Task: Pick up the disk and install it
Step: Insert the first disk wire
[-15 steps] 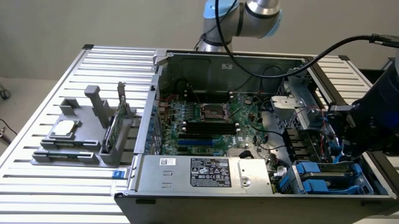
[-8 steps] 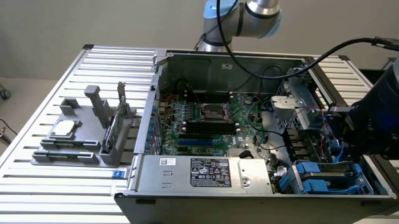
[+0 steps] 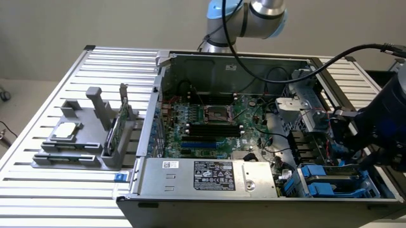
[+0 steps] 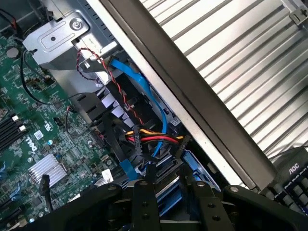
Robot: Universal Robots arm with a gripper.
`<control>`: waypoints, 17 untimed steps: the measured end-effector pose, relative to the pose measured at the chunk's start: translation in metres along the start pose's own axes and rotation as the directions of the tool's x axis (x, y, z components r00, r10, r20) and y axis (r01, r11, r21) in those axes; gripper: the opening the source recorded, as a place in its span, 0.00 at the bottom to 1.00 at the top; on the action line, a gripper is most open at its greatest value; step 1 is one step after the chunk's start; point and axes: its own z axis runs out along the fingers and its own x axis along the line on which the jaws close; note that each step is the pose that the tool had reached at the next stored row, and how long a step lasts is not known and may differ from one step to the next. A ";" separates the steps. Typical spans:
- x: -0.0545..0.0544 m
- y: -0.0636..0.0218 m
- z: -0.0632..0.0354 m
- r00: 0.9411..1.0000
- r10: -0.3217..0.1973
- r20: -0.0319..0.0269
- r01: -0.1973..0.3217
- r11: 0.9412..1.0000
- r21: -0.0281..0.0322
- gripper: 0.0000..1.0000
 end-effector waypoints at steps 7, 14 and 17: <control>-0.001 -0.0020 0.0025 0.999 0.046 -0.003 -0.046 0.999 0.009 0.34; -0.012 0.0035 0.0045 0.998 0.052 -0.023 -0.052 0.999 0.009 0.34; -0.013 0.0035 0.0047 0.997 0.058 -0.042 -0.058 0.998 0.010 0.34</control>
